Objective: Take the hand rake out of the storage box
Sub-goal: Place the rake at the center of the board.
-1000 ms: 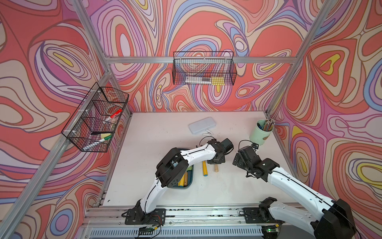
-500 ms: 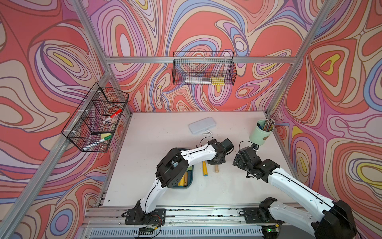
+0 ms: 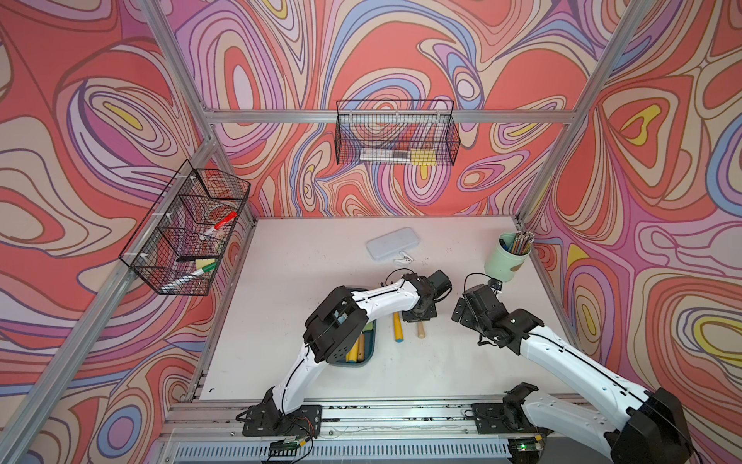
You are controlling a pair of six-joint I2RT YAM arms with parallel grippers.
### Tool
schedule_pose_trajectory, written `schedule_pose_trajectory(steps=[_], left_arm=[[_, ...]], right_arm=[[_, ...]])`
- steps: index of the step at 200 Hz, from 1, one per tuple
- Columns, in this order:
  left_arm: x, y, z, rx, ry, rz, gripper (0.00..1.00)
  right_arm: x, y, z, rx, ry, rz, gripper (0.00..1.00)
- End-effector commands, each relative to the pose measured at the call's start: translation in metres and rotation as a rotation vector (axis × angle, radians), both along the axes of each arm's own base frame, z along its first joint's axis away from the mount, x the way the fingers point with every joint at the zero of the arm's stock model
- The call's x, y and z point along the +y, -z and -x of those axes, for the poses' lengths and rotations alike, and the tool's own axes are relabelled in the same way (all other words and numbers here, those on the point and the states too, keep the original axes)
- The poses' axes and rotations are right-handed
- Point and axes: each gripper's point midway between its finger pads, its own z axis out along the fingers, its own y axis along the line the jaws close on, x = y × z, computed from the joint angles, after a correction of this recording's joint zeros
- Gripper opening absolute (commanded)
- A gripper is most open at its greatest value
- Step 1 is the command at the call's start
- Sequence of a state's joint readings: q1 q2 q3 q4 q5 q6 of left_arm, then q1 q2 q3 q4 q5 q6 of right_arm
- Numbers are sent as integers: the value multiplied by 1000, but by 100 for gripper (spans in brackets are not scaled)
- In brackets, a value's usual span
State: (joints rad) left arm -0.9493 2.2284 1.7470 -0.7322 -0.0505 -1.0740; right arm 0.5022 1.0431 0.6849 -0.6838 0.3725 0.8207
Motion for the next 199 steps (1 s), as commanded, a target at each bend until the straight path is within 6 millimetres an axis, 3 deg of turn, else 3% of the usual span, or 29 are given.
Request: schedule_pose_trajectory(steps=[1,19,68,93,110,156,199], left_arm=[[5,15,3,32,-6,-27,18],[6,16,4,38,-3,-33,24],[8,17,5,45,-4,-37,29],[8,8,3,31,2,-29,35],[7,-2,1,15,13,-18,41],[7,-47,-4,-54,43,26,45],[43,-89,-9,-123,74,-37,46]], right_arm=[[-2,4,0,2,1,4,98],[-2,3,-1,0,0,5,98],[-1,1,-2,-6,-4,4,98],[-1,1,-2,-5,-4,6,98],[-1,2,-1,-3,-3,5,98],[-2,2,-1,0,-3,10,98],[-1,1,-3,-2,-14,21,98]])
